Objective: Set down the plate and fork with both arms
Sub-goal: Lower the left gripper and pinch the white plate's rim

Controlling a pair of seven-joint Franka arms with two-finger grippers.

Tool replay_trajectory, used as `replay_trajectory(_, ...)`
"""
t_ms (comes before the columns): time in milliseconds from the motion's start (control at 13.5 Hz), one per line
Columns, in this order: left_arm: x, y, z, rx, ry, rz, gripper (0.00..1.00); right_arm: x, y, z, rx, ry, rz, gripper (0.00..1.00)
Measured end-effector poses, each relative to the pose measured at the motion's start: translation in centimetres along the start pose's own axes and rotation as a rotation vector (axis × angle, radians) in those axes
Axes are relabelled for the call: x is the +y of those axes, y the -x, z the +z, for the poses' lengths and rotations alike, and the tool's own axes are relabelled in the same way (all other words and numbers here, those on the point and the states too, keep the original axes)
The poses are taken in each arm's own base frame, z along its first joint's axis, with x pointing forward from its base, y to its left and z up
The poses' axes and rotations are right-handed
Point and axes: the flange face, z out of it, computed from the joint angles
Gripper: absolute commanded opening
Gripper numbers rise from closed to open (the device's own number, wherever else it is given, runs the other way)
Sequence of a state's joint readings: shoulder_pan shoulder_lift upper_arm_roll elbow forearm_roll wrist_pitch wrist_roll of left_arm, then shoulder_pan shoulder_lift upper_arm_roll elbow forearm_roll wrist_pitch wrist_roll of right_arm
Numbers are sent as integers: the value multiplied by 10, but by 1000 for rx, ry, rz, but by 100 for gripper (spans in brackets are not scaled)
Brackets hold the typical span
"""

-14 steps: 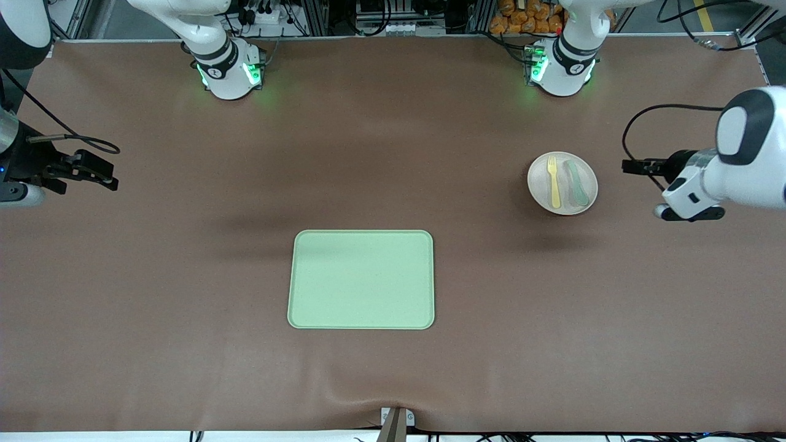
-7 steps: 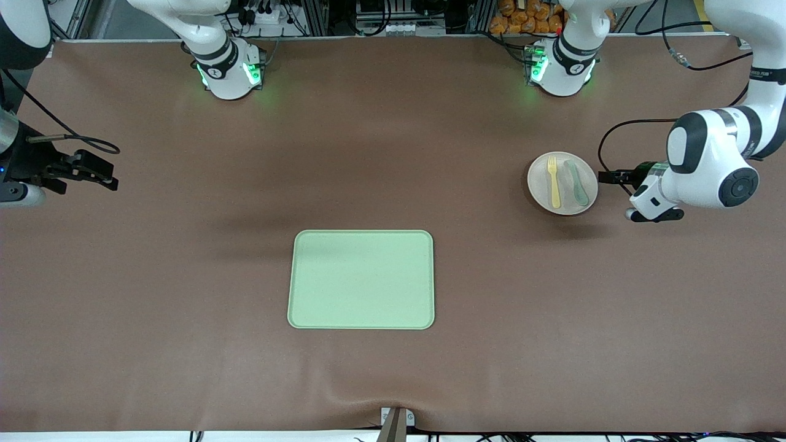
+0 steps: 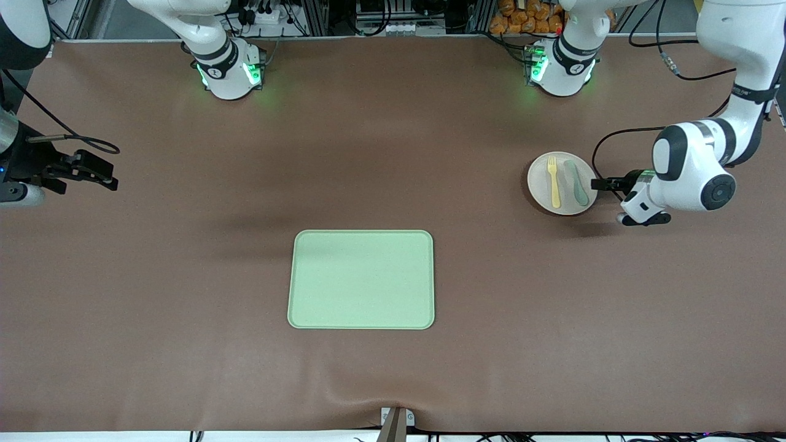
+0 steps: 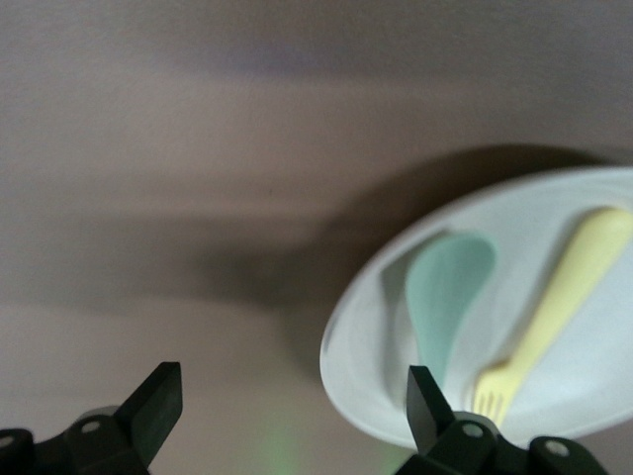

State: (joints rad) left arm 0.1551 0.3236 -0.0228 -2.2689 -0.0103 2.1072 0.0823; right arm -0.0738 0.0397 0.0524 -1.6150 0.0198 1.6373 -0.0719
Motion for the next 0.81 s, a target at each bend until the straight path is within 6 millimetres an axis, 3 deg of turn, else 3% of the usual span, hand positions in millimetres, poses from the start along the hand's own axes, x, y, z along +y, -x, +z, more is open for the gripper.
replay_trajectory(296, 1, -2, 26, -17, 1, 2, 100, 2, 0, 0, -2, 0, 4, 100)
replay_trajectory(814, 1, 6, 41, -51, -16, 16, 100, 4, 1, 0, -2, 0, 6, 100)
